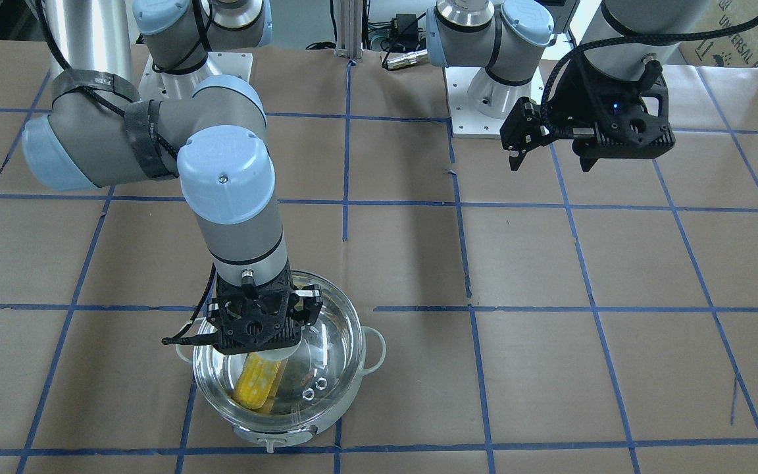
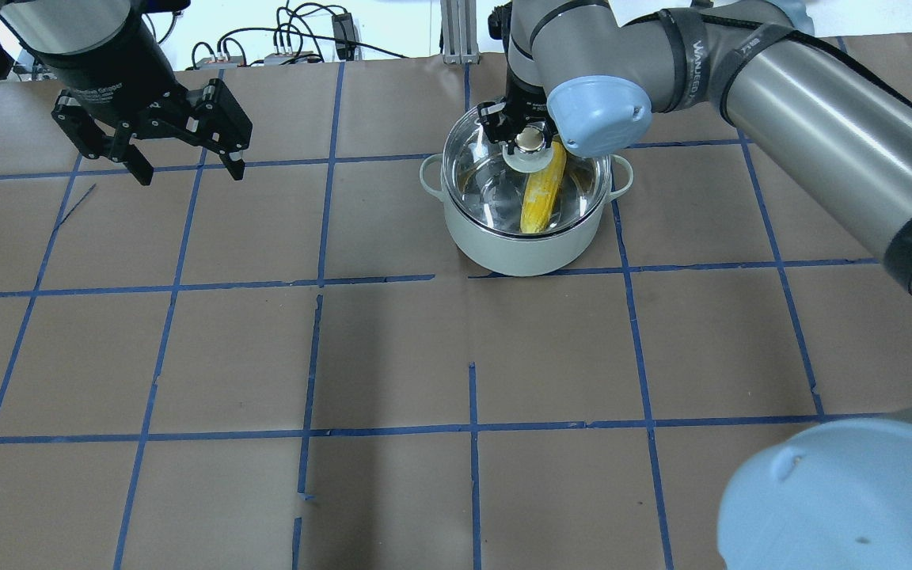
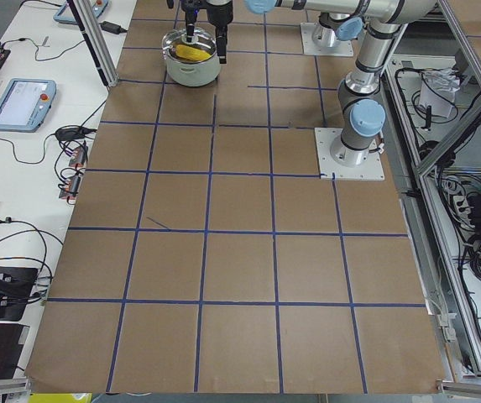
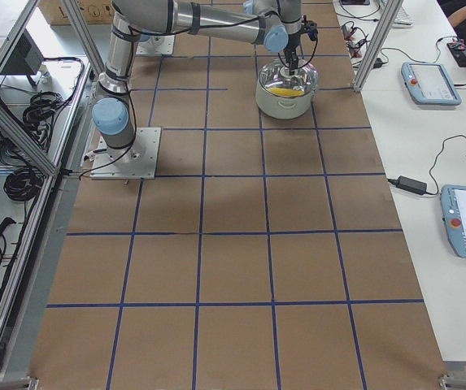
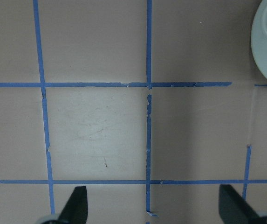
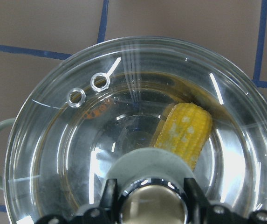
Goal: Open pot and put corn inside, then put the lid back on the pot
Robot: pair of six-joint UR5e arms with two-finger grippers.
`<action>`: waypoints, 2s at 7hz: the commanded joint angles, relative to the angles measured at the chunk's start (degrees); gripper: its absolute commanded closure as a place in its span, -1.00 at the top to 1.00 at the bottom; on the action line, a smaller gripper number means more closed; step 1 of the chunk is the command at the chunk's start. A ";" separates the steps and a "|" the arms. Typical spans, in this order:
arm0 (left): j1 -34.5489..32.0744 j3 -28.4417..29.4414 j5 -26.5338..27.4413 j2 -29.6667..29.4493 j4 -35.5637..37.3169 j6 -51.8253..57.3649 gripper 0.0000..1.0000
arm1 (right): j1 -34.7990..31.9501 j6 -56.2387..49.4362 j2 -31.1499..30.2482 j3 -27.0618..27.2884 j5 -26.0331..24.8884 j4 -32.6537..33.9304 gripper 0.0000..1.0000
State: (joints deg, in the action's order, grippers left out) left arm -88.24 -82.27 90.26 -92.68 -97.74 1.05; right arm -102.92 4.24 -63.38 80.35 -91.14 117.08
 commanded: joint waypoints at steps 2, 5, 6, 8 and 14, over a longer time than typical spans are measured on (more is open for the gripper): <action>0.00 0.00 0.00 -0.04 0.01 0.00 1.00 | 0.00 0.07 -0.34 -0.02 -0.01 -0.45 -0.67; 0.00 0.00 0.00 -0.04 0.01 0.00 1.00 | 0.09 -0.02 -0.07 -0.02 0.08 -0.80 -0.04; 0.00 0.00 0.00 -0.13 0.01 0.00 1.00 | 0.44 -0.19 0.28 -0.11 0.17 -0.97 0.73; 0.00 0.00 0.00 -0.13 0.01 0.00 1.00 | 0.44 -1.16 -0.16 -0.02 0.26 -0.98 0.76; 0.00 0.00 0.00 0.05 0.01 0.00 1.00 | 8.51 -4.84 -9.36 0.94 1.14 -5.27 0.99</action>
State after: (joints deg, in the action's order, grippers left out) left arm -88.24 -82.26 90.26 -92.62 -97.74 1.05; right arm -96.91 1.13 -69.36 80.53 -90.17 113.60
